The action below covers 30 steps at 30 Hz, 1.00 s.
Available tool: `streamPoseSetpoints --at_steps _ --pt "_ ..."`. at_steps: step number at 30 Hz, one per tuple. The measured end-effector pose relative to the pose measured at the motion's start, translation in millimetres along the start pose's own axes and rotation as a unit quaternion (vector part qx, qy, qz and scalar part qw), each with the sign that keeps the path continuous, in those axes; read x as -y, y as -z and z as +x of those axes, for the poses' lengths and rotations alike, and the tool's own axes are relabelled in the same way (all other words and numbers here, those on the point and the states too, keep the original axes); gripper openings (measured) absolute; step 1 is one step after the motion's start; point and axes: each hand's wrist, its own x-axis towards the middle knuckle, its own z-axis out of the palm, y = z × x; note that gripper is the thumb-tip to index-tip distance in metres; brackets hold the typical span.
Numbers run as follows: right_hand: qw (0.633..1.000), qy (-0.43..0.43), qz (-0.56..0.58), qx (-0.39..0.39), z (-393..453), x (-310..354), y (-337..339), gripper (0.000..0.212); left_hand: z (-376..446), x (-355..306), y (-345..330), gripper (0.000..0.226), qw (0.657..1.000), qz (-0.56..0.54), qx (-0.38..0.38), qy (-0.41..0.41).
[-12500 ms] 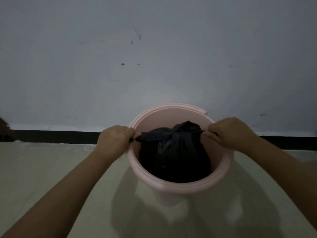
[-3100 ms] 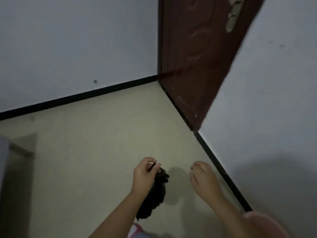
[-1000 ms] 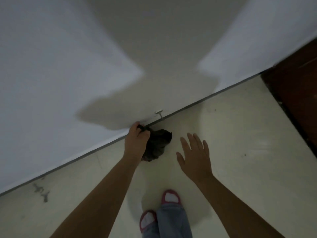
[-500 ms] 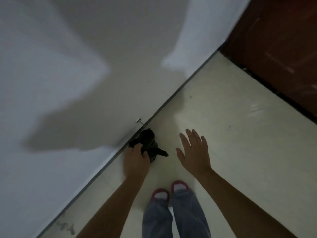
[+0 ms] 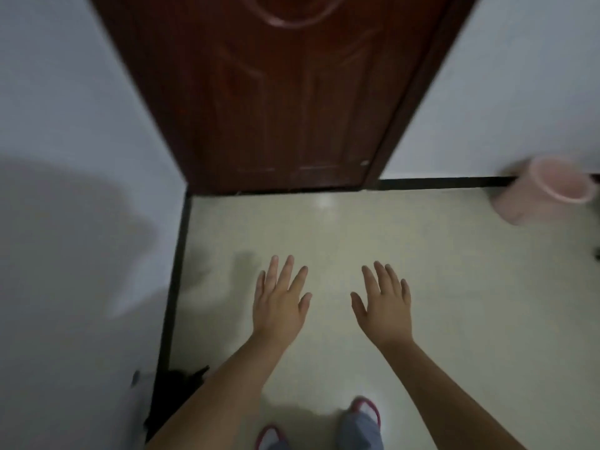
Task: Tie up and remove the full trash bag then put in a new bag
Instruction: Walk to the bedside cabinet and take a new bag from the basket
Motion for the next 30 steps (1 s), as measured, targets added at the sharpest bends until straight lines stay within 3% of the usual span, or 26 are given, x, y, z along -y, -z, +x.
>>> streamPoseSetpoints --at_steps 9,12,16,24,30 --pt "0.952 -0.272 0.01 -0.143 -91 -256 114 0.045 39 -307 18 0.051 0.966 0.055 -0.006 -0.251" --pt "0.931 -0.323 0.005 -0.169 -128 -345 144 0.059 30 -414 4 0.051 0.951 0.055 0.001 -0.305" --pt "0.895 -0.404 -0.01 -0.188 -181 -461 180 0.061 11 -551 -19 0.051 0.923 0.057 0.012 -0.381" --pt "0.84 -0.486 -0.017 -0.24 -244 -638 221 0.053 20 -747 -49 0.051 0.884 0.068 0.016 -0.463" --pt "0.808 -0.52 -0.054 -0.273 -233 -778 263 0.052 79 -897 -71 0.053 0.861 0.059 -0.013 -0.505"
